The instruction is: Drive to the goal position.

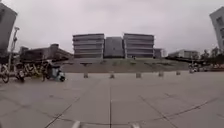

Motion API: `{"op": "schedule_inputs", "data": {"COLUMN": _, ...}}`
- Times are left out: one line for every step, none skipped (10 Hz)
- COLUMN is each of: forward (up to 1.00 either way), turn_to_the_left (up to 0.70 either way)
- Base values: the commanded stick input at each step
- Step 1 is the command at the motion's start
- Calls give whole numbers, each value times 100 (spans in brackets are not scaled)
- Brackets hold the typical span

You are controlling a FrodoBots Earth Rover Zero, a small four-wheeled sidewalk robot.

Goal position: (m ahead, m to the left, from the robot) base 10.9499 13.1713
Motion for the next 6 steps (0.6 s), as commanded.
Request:
{"op": "schedule_inputs", "data": {"forward": 70, "turn_to_the_left": 0}}
{"op": "schedule_inputs", "data": {"forward": 70, "turn_to_the_left": 0}}
{"op": "schedule_inputs", "data": {"forward": 70, "turn_to_the_left": 0}}
{"op": "schedule_inputs", "data": {"forward": 70, "turn_to_the_left": 0}}
{"op": "schedule_inputs", "data": {"forward": 70, "turn_to_the_left": 0}}
{"op": "schedule_inputs", "data": {"forward": 70, "turn_to_the_left": 0}}
